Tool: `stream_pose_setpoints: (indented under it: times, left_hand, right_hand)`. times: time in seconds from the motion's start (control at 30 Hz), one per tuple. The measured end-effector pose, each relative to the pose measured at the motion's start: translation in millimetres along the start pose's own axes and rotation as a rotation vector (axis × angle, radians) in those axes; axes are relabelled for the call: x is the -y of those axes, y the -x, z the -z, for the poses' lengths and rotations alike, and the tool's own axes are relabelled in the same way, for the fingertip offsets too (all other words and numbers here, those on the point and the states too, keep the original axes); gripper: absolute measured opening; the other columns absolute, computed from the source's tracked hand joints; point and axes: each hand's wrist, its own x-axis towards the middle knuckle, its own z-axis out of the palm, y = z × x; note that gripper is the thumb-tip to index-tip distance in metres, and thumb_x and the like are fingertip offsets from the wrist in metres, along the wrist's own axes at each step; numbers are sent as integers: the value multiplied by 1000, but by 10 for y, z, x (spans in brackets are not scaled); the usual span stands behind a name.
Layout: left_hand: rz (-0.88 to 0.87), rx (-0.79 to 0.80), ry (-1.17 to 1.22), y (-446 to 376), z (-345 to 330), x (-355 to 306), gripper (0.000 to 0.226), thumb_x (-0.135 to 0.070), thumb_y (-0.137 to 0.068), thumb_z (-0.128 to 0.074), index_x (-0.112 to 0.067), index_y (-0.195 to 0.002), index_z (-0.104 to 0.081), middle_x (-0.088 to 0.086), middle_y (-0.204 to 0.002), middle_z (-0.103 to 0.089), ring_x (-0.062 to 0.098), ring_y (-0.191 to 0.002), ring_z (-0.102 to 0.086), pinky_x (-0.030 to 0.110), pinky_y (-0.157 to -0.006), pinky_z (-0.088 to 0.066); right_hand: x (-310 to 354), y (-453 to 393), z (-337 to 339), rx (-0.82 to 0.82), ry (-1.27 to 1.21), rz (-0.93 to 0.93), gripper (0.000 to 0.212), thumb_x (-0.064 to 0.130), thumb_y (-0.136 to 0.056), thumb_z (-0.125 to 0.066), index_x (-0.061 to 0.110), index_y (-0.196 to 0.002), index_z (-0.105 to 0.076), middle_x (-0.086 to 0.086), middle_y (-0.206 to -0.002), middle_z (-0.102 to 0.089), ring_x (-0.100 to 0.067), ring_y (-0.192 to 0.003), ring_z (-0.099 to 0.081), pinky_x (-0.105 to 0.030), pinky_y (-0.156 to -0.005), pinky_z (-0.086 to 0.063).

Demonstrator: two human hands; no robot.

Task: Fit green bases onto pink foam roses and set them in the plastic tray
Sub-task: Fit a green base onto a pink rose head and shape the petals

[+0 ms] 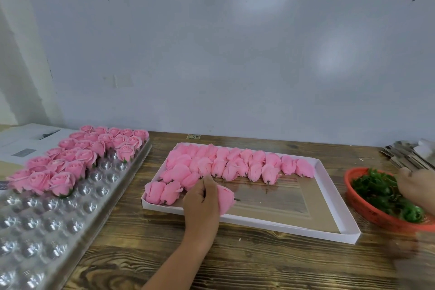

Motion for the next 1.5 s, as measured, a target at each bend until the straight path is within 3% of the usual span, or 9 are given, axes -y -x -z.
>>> stream_pose_setpoints:
  times: [0.1, 0.17, 0.27, 0.37, 0.67, 0.8, 0.97, 1.17, 1.5]
  left_hand:
    - [19, -1, 8, 2, 2, -13, 52, -30, -107, -39, -8, -60, -43, -3, -53, -36, 12, -53, -37, 22, -52, -31]
    - [53, -1, 28, 1, 2, -15, 52, -32, -106, -40, -15, -58, -39, -7, -51, -33, 11, -51, -34, 20, -49, -30]
    - [146, 10, 88, 3, -7, -5, 53, -38, -105, -39, -9, -61, -40, 0, -56, -35, 16, -55, -35, 23, -52, -30]
    - [260, 7, 153, -4, -20, 8, 54, -40, -106, -40, 2, -71, -48, 9, -69, -39, 21, -61, -37, 33, -55, -30]
    - [539, 53, 374, -3, -12, -37, 44, -38, -106, -44, -4, -84, -61, 6, -60, -49, 8, -38, -36, 20, -35, -27]
    - [600, 103, 414, 9, -15, -48, 45, -38, -106, -44, -5, -84, -64, 3, -51, -51, 8, -35, -34, 20, -32, -25]
    - [655, 150, 446, 35, -36, -41, 41, -37, -105, -47, -6, -85, -64, 11, -62, -58, 9, -36, -38, 19, -30, -26]
    - [705, 172, 510, 41, -38, -63, 31, -30, -104, -50, -4, -92, -62, 18, -76, -63, 9, -37, -50, 18, -29, -31]
    - [673, 245, 458, 49, -23, -91, 36, -35, -105, -46, -7, -88, -61, 3, -53, -56, 8, -34, -36, 19, -29, -25]
  right_hand:
    - [63, 335, 1, -141, -134, 102, 50, 31, -100, -27, -11, -100, -55, -28, -74, -60, -41, -67, -61, -55, -72, -55]
    - [223, 842, -8, -191, -181, 245, 47, 41, -100, -25, 3, -99, -52, -26, -82, -63, -40, -74, -61, -44, -68, -50]
    - [538, 1552, -115, -65, -400, 547, 34, 40, -102, -37, 14, -114, -56, -8, -95, -66, -31, -87, -62, -33, -71, -39]
    - [810, 2131, -253, 43, -569, 750, 22, 37, -96, -54, 26, -115, -52, 15, -83, -60, 2, -70, -56, -16, -60, -37]
    - [1139, 2768, -685, 316, -812, 961, 40, 65, -79, -63, 62, -117, -49, 33, -111, -62, 5, -101, -59, -9, -78, -45]
    - [1160, 2805, -761, 294, -793, 986, 36, 48, -83, -70, 51, -117, -57, 33, -108, -62, 5, -93, -60, -8, -74, -44]
    - [1194, 2860, -798, 266, -822, 980, 35, 55, -79, -67, 56, -113, -54, 37, -115, -58, 8, -98, -58, -7, -80, -43]
    - [1188, 2872, -860, 254, -828, 1009, 47, 27, -82, -76, 53, -115, -54, 34, -117, -60, 7, -106, -58, -6, -84, -44]
    - [1183, 2873, -861, 321, -907, 982, 37, 23, -89, -67, 45, -117, -59, 42, -117, -57, 8, -109, -57, -5, -83, -44]
